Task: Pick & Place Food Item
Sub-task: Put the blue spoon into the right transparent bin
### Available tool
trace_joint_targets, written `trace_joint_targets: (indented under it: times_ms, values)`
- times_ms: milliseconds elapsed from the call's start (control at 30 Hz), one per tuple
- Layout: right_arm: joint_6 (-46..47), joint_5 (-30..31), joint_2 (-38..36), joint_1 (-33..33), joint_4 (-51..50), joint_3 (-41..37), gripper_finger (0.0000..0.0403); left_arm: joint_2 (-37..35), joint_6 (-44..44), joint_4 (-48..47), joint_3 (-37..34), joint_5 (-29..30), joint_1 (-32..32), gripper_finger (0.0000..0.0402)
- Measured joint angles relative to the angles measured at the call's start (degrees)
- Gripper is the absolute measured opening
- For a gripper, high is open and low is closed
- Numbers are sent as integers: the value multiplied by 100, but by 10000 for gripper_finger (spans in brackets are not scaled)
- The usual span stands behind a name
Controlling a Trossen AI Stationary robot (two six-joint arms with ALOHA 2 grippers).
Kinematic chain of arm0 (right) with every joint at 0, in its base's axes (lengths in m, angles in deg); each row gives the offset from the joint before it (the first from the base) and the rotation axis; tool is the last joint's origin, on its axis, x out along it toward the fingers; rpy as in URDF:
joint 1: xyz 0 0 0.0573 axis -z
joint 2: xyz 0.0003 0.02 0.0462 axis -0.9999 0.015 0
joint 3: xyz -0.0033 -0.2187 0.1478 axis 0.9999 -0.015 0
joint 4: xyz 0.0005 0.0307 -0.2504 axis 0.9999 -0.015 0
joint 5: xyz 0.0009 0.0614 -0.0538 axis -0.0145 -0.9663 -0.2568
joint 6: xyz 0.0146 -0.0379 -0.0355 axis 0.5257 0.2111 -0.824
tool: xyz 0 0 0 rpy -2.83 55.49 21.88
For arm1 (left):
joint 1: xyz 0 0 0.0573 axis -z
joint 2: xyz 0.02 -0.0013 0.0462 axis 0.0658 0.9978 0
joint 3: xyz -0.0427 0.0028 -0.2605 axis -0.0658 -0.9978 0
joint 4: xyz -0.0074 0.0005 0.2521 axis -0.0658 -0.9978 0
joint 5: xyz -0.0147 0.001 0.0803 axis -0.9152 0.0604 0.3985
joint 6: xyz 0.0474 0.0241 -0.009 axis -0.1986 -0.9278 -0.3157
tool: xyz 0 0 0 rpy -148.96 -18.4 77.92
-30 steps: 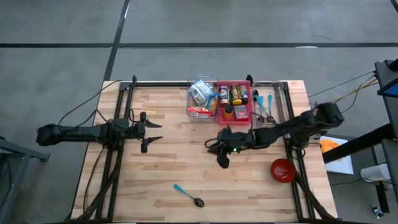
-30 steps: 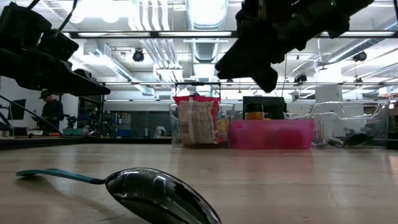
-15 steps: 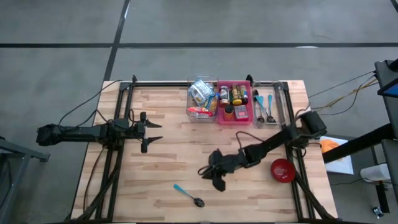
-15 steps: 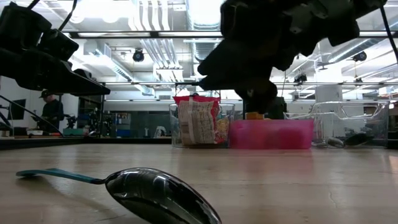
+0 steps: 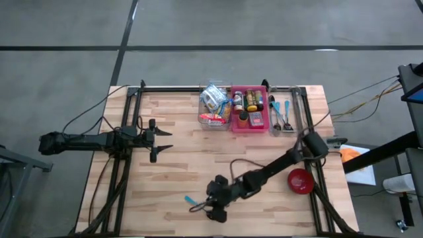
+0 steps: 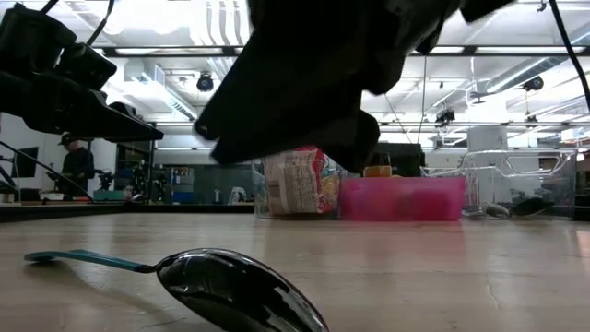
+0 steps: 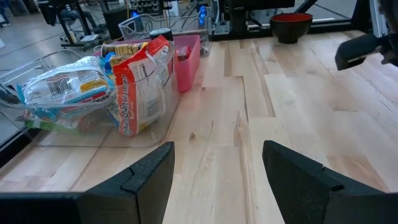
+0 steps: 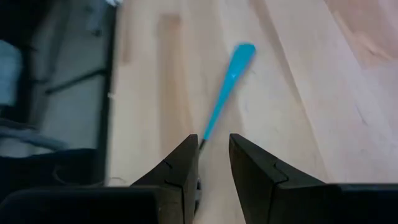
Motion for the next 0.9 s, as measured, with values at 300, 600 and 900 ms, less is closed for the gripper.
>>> trace_joint_targets:
  times_ms: [300,600,900]
  values:
    - [-6,1165,953,-434,-1755,1818,89,3,12,0,0,1,0,244]
    - [450,1507,1305,-526,-2197,2426,100,-2,12,0,0,0,0,244]
    - [345,1501,1303,-548,-2232,2327,167,3,9,0,0,0,0,244]
